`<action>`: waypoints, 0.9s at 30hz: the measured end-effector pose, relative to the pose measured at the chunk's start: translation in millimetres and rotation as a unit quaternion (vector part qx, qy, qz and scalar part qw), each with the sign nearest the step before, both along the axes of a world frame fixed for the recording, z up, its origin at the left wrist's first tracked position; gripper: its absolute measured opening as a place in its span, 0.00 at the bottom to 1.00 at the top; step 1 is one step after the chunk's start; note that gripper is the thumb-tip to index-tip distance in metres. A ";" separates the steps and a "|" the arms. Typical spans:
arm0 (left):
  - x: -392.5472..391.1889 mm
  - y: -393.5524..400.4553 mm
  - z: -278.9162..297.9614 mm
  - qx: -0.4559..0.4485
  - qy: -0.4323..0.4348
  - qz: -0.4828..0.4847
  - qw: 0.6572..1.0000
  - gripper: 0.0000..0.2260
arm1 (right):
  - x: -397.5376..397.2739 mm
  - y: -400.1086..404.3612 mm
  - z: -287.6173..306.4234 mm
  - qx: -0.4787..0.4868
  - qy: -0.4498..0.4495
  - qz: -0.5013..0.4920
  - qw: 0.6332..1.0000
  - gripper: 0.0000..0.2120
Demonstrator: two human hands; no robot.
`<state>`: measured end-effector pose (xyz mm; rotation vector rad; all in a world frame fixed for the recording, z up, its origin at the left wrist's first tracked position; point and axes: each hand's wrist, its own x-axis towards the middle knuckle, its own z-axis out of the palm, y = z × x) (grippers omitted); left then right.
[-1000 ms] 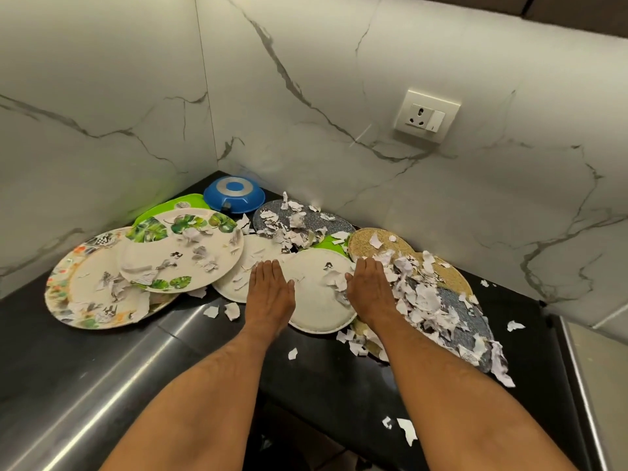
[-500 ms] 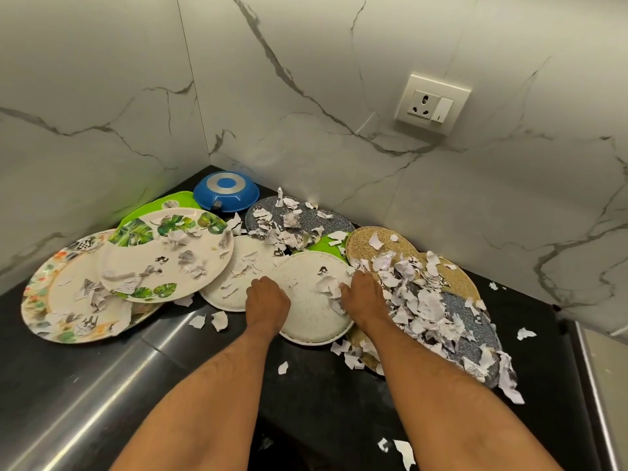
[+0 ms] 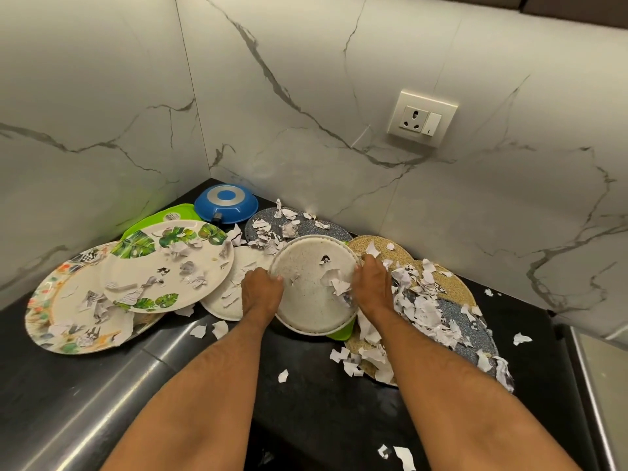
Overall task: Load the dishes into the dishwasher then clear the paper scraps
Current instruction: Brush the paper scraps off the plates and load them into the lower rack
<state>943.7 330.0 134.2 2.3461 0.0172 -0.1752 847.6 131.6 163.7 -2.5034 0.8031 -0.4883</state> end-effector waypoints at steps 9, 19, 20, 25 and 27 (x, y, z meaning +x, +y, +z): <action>3.8 2.8 38.3 -0.095 -0.103 -0.009 0.990 0.09 | 2.5 -4.3 22.8 0.042 -0.093 -0.008 0.995 0.14; -11.7 19.9 54.2 -0.150 -0.138 -0.013 0.979 0.09 | -16.3 8.8 38.5 0.048 -0.093 0.009 0.994 0.19; -14.0 22.6 55.2 -0.156 -0.140 -0.008 0.978 0.08 | -18.7 10.7 38.9 0.048 -0.091 0.015 0.995 0.20; -32.5 37.4 57.3 -0.178 -0.142 -0.014 0.974 0.07 | -35.5 29.5 46.7 0.108 -0.121 0.050 0.986 0.18; -42.8 42.2 58.0 -0.187 -0.130 -0.025 0.973 0.07 | -47.1 38.4 53.4 0.121 -0.141 0.048 0.981 0.16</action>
